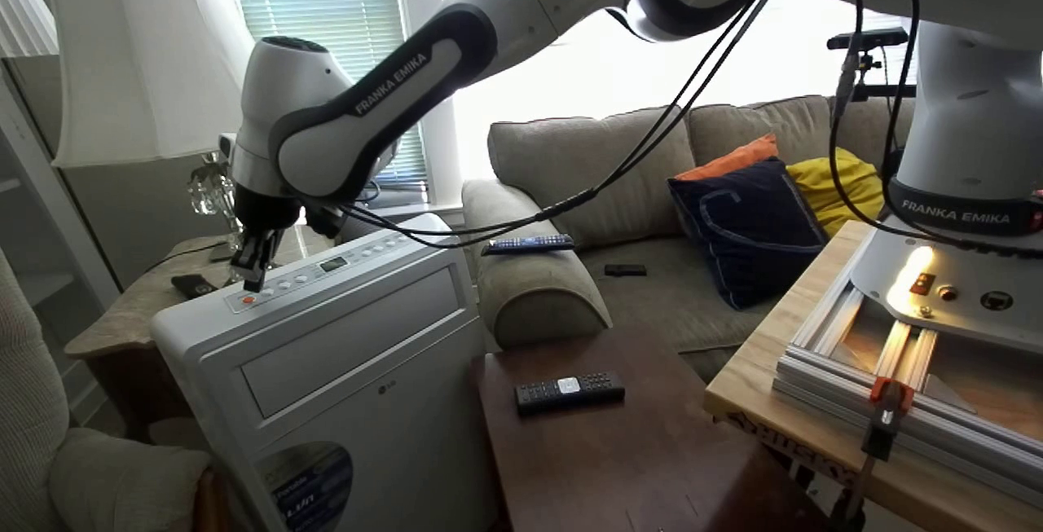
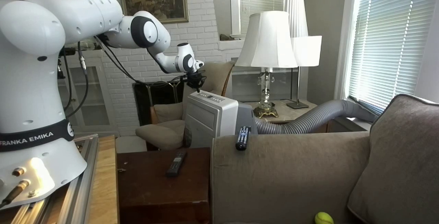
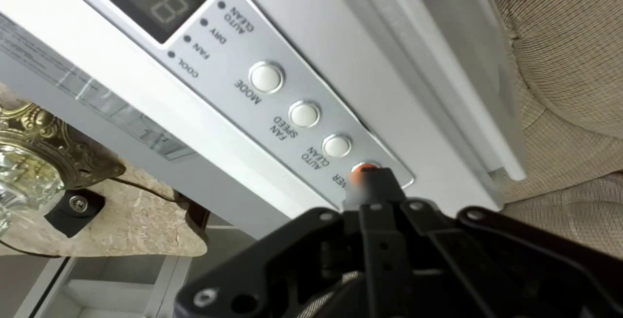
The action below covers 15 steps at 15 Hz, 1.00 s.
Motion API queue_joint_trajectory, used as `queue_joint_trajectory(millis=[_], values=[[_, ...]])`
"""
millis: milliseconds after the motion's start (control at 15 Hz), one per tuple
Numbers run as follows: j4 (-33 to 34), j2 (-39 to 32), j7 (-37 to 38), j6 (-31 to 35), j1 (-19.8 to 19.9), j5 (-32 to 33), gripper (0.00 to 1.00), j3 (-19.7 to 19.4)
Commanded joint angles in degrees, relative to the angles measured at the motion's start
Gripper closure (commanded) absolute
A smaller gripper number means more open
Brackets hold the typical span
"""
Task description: Press the power button on the device to turn it on
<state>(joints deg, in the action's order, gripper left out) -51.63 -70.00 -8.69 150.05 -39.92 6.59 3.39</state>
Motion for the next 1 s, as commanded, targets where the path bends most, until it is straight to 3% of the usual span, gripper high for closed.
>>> queue_joint_trajectory(millis=[0,933], values=[[2.3,-3.0,0.3,3.5,-0.6,0.4,1.00,-0.4],[3.2,-4.7,0.4,11.0,-1.3,0.4,1.00,-1.4]])
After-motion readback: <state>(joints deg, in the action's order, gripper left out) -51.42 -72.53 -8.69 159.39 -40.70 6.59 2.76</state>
